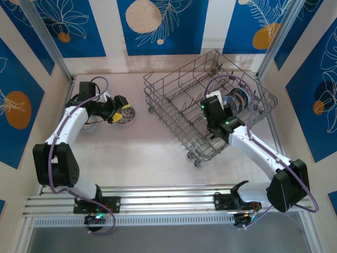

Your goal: Load the bowls into the dish rack

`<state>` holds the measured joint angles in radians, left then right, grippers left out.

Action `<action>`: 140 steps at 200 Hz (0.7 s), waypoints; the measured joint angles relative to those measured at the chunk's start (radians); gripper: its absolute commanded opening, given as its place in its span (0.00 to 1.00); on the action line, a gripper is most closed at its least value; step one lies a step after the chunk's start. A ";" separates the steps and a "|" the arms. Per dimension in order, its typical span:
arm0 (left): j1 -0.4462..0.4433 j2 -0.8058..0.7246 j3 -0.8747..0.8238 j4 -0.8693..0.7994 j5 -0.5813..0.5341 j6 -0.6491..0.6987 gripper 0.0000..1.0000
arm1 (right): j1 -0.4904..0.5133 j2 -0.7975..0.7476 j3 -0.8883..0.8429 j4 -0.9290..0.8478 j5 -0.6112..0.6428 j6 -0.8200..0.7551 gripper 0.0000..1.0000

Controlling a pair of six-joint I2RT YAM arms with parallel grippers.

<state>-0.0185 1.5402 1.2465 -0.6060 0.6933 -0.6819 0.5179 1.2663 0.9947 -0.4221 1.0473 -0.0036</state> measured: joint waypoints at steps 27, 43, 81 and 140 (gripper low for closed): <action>-0.019 0.000 0.007 -0.005 -0.015 0.000 0.78 | 0.010 0.000 -0.030 0.072 0.025 -0.039 0.00; -0.027 0.000 0.007 -0.006 -0.023 -0.001 0.78 | 0.016 0.000 -0.054 0.121 0.031 -0.063 0.00; -0.034 0.000 0.007 -0.007 -0.029 -0.001 0.78 | 0.028 -0.003 -0.095 0.223 0.050 -0.135 0.00; -0.038 0.000 0.007 -0.006 -0.033 -0.001 0.78 | 0.088 0.001 -0.166 0.360 0.113 -0.271 0.00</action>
<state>-0.0566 1.5402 1.2533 -0.6125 0.6601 -0.6830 0.6056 1.2671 0.8284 -0.0620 1.1606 -0.2745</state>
